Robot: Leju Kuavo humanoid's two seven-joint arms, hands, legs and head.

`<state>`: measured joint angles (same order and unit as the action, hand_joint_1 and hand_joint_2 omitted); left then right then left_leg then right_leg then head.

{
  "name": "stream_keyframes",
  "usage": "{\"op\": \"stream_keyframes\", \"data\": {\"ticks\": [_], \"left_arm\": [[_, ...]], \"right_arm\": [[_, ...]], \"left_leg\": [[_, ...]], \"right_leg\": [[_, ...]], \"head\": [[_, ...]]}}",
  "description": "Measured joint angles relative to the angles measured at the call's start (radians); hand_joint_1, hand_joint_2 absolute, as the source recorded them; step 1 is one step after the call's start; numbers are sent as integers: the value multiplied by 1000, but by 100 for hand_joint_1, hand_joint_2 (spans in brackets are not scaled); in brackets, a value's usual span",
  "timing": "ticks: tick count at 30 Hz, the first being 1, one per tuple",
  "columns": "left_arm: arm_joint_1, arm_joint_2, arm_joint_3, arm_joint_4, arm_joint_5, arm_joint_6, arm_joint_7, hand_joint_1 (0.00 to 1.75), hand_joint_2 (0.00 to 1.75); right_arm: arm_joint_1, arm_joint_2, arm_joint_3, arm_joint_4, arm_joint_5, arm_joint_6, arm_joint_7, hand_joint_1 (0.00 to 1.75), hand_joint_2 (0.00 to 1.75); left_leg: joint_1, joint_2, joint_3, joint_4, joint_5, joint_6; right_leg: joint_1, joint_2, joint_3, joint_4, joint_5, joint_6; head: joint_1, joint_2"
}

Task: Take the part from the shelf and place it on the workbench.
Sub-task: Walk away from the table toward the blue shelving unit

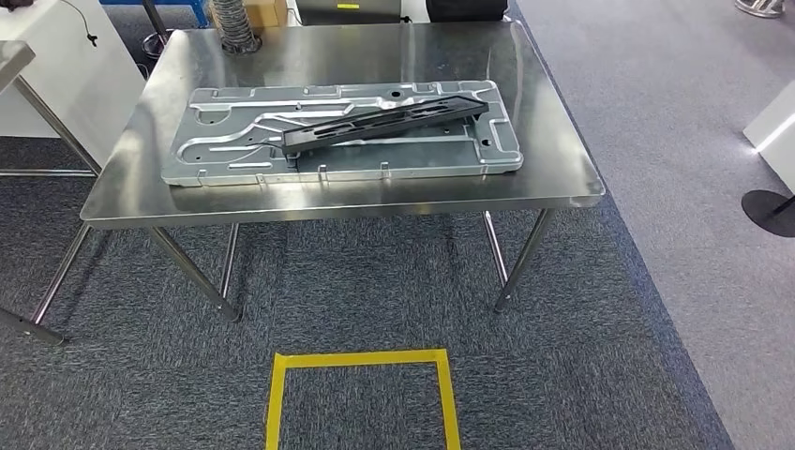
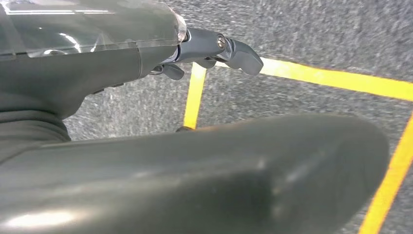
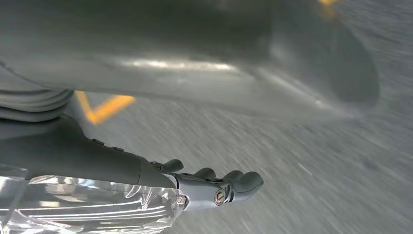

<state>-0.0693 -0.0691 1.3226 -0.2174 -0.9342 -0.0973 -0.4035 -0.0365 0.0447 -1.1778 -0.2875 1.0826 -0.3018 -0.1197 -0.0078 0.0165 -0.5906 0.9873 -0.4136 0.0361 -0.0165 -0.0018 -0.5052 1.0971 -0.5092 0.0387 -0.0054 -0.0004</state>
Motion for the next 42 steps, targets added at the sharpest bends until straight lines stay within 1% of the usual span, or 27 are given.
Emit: {"op": "stream_keyframes", "data": {"ticks": [2, 3, 5, 6, 9, 10, 11, 12, 14, 16, 18, 20, 21, 22, 24, 25, 26, 28, 30, 32, 33, 35, 36, 38, 40, 41, 42], "left_arm": [[0, 0, 0, 0, -6, -2, 1, 0, 0], [0, 0, 0, 0, -9, -3, 2, 0, 0], [2, 0, 0, 0, -15, -6, 3, 0, 0], [3, 0, -1, 0, -17, -7, 3, 0, 0], [6, -2, -4, 0, -26, -8, 5, 0, 0], [5, -2, -5, 1, -29, -9, 5, 0, 0], [5, -3, -6, 1, -32, -9, 5, 0, 0], [4, -3, -7, 1, -36, -11, 5, 0, 0], [1, -3, -11, 0, -44, -13, 5, 0, 0], [-7, -3, -19, 0, -51, -15, 5, 0, 0], [-15, -3, -25, 1, -56, -16, 6, 0, 0], [-15, -4, -29, 1, -60, -17, 8, 0, 0], [-15, -4, -30, 1, -61, -16, 9, 0, 0], [-15, -5, -30, 2, -62, -16, 11, 0, 0], [-16, -5, -31, 2, -62, -16, 11, 0, 0], [-16, -5, -31, 2, -62, -16, 11, 0, 0], [-16, -5, -31, 2, -62, -16, 11, 0, 0], [-16, -5, -32, 2, -63, -16, 11, 0, 0], [-17, -6, -35, 2, -66, -16, 12, 0, 0], [-17, -7, -39, 2, -70, -16, 13, 0, 0], [-18, -8, -41, 3, -71, -16, 14, 0, 0], [-17, -8, -43, 3, -73, -15, 16, 0, 0], [-16, -7, -44, 3, -73, -14, 18, 0, 0], [-14, -7, -46, 3, -75, -13, 21, 0, 0], [-14, -8, -48, 3, -78, -14, 33, 0, 0], [-14, -8, -49, 3, -82, -15, 45, 0, 0], [-14, -7, -50, 3, -84, -16, 62, 0, 0]], "right_arm": [[-6, 3, 2, 17, 6, 34, 64, 0, 0], [-8, 6, 3, 25, 9, 47, 88, 0, 0], [-11, 13, 3, 40, 11, 69, 127, 0, 0], [-13, 16, 3, 46, 11, 80, 140, 0, 0], [-16, 24, 3, 56, 4, 109, 151, 0, 0], [-16, 26, 3, 58, -1, 116, 150, 0, 0], [-16, 28, 3, 60, -8, 123, 148, 0, 0], [-17, 29, 3, 62, -16, 129, 145, 0, 0], [-19, 33, 3, 65, -31, 140, 137, 0, 0], [-21, 38, 2, 68, -41, 152, 128, 0, 0], [-23, 41, 1, 70, -45, 162, 120, 0, 0], [-23, 43, 0, 71, -45, 169, 117, 0, 0], [-23, 43, -1, 72, -45, 172, 116, 0, 0], [-22, 44, -1, 73, -45, 176, 117, 0, 0], [-22, 45, -2, 76, -45, 184, 117, 0, 0], [-22, 46, -2, 77, -45, 188, 118, 0, 0], [-22, 46, -2, 78, -45, 192, 118, 0, 0], [-22, 46, -2, 78, -45, 201, 119, 0, 0], [-23, 46, -3, 78, -48, 210, 122, 0, 0], [-26, 46, -5, 78, -52, 217, 125, 0, 0], [-26, 46, -6, 78, -55, 219, 127, 0, 0], [-24, 48, -8, 79, -58, 220, 131, 0, 0], [-23, 49, -10, 80, -59, 219, 134, 0, 0], [-22, 51, -14, 82, -60, 215, 138, 0, 0], [-21, 51, -16, 82, -60, 208, 138, 0, 0], [-20, 51, -16, 82, -60, 205, 138, 0, 0], [-20, 51, -17, 82, -59, 204, 137, 0, 0]], "left_leg": [[0, 0, -18, 13, 14, -13], [0, 1, -22, 16, 23, -20], [3, -1, -30, 21, 24, -33], [5, -4, -39, 40, -2, -38], [11, -8, -84, 200, -150, -51], [13, -8, -93, 260, -177, -54], [13, -8, -90, 297, -178, -55], [14, -8, -71, 303, -157, -54], [13, -9, 20, 214, -106, -47], [9, -11, 136, 57, -115, -34], [3, -11, 186, -29, -140, -22], [3, -8, 175, -38, -127, -8], [5, -5, 164, -40, -114, 0], [7, -3, 151, -42, -100, 6], [7, -1, 116, -41, -74, 13], [6, 0, 98, -39, -61, 13], [5, 0, 79, -35, -48, 12], [5, 2, 41, -23, -28, 9], [3, 2, 9, -8, -12, 3], [1, 2, -11, 6, 3, -5], [0, 2, -17, 9, 11, -10], [1, 2, -27, 12, 23, -22], [1, -1, -35, 22, 10, -27], [6, -7, -63, 96, -73, -37], [11, -8, -94, 223, -159, -45], [13, -8, -101, 277, -168, -48], [15, -8, -95, 305, -153, -50]], "right_leg": [[5, 1, 72, -115, -32, -13], [9, 1, 79, -135, -39, -21], [8, -2, 63, -135, -23, -39], [7, -5, 52, -137, -12, -48], [8, -8, 7, -135, 26, -63], [10, -8, -10, -133, 37, -63], [11, -9, -28, -130, 49, -62], [12, -9, -46, -125, 59, -61], [14, -8, -79, -115, 80, -56], [17, -8, -101, -105, 97, -48], [18, -9, -108, -103, 115, -37], [15, -8, -114, -103, 125, -24], [14, -6, -122, -90, 104, -19], [13, -4, -134, -59, 65, -15], [10, -1, -165, 59, -46, -9], [9, -1, -177, 125, -81, -6], [9, -1, -179, 173, -90, -3], [9, -1, -136, 172, -45, -3], [10, -1, -28, 41, -7, -9], [14, -1, 66, -100, -24, -20], [17, -1, 85, -135, -36, -25], [15, -3, 75, -148, -28, -39], [13, -5, 65, -148, -17, -48], [10, -9, 37, -151, 7, -61], [12, -8, 7, -150, 29, -63], [13, -9, -7, -149, 39, -62], [13, -9, -22, -147, 50, -60]], "head": [[0, 0], [0, 0], [0, 0], [0, 0], [0, 0], [0, 0], [0, 0], [0, 0], [0, 0], [0, 0], [0, 0], [0, 0], [0, 0], [0, 0], [0, 0], [0, 0], [0, 0], [0, 0], [0, 0], [0, 0], [0, 0], [0, 0], [0, 0], [0, 0], [0, 0], [0, 0], [0, 0]]}}
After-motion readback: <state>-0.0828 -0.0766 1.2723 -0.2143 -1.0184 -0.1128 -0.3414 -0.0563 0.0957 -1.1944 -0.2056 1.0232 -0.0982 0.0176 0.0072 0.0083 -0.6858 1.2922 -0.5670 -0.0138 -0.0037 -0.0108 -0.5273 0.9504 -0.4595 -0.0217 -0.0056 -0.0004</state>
